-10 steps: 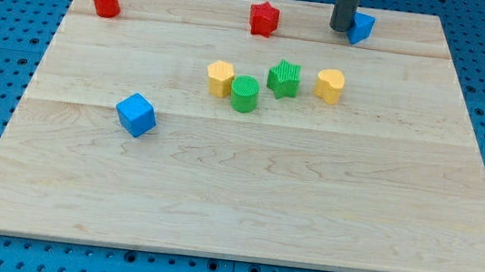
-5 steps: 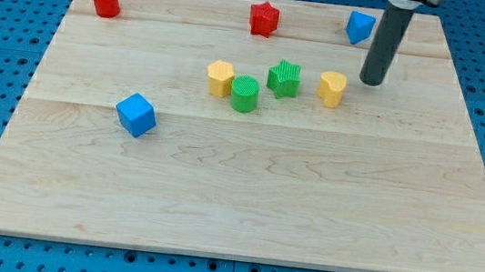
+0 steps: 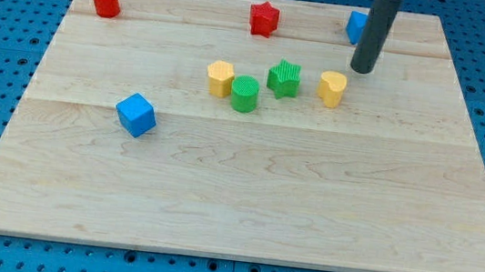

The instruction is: Move the blue cube towards the center left of the board

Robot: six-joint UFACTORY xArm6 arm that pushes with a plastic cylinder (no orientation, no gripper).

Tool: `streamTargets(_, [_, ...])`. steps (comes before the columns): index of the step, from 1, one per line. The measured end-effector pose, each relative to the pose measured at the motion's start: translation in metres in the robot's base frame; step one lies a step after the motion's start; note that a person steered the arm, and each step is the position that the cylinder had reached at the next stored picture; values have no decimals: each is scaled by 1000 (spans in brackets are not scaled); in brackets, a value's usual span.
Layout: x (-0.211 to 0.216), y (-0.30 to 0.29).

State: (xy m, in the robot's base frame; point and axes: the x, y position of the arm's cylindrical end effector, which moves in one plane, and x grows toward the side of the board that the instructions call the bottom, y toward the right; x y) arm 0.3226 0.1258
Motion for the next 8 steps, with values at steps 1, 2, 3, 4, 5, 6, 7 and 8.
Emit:
streamTargets(1, [-22,-27])
streamTargets(2, [55,60])
streamTargets(3, [157,51])
streamTargets(4, [199,-72])
streamTargets(5, [190,-173])
streamTargets(6, [147,-238])
streamTargets(7, [113,-272])
streamTargets(8, [105,-292])
